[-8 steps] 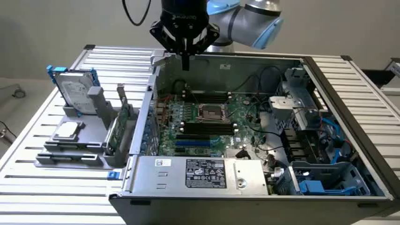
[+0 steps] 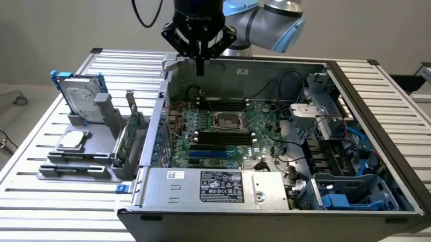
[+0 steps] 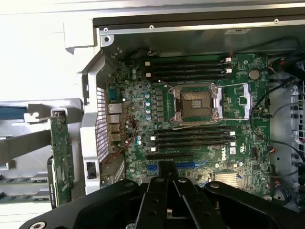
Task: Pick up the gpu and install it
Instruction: 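Reach for the gpu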
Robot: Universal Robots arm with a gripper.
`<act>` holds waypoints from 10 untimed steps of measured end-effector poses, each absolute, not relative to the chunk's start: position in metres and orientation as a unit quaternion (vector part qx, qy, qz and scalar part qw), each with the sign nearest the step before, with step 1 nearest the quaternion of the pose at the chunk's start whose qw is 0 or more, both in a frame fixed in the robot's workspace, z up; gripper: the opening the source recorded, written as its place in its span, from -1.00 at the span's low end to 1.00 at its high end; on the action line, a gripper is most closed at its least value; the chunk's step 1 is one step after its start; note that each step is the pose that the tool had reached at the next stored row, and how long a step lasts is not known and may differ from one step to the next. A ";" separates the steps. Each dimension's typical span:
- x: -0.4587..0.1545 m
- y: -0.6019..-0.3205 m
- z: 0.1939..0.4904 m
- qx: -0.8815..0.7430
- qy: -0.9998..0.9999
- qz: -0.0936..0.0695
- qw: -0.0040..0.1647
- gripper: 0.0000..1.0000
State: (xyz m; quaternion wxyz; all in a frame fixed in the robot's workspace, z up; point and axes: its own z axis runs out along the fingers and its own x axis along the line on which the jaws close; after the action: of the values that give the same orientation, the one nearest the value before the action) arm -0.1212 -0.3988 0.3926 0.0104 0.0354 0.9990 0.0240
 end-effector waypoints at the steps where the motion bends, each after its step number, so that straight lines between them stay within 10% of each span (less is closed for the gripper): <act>1: -0.121 -0.399 0.393 0.035 0.999 0.024 0.010 -0.79; 10: -0.152 -0.395 0.391 0.036 0.999 0.029 0.003 -0.79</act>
State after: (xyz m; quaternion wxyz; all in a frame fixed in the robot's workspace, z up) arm -0.1517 -0.3953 0.3908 0.0029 0.0356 0.9989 0.0291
